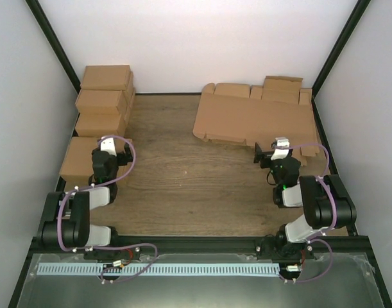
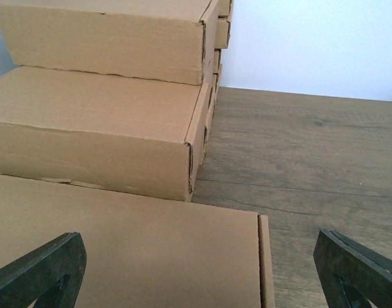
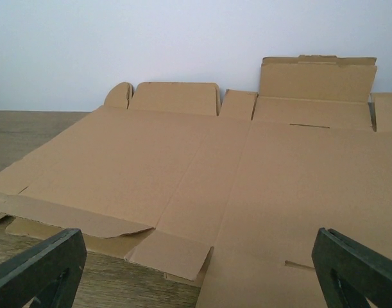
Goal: Fold the paper box
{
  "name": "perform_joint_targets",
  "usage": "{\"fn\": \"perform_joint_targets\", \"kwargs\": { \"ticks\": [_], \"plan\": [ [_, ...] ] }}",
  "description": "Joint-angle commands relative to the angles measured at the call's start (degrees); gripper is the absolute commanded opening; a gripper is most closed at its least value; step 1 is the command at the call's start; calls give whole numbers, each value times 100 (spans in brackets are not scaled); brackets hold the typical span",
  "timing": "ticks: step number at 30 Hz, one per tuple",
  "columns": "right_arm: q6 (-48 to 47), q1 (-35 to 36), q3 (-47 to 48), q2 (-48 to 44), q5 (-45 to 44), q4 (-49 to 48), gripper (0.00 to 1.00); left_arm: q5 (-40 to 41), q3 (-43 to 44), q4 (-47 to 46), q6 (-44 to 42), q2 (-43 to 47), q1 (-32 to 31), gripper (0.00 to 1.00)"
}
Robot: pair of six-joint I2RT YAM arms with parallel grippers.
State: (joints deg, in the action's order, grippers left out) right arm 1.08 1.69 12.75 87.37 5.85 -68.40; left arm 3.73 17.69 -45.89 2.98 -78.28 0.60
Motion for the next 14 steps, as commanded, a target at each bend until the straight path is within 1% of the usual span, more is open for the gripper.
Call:
{"fn": "perform_joint_targets", "kwargs": {
  "ticks": [1, 4, 14],
  "plan": [
    [-42, -37, 171, 17, -177, -93, 100, 1, 127, -284, 94, -69, -7, 100],
    [-37, -38, 180, 15, -163, -76, 100, -33, 84, -306, 193, -28, -33, 100],
    [-40, -38, 184, 26, -163, -77, 100, 470, -307, -93, 31, 633, -381, 100]
  ]
}}
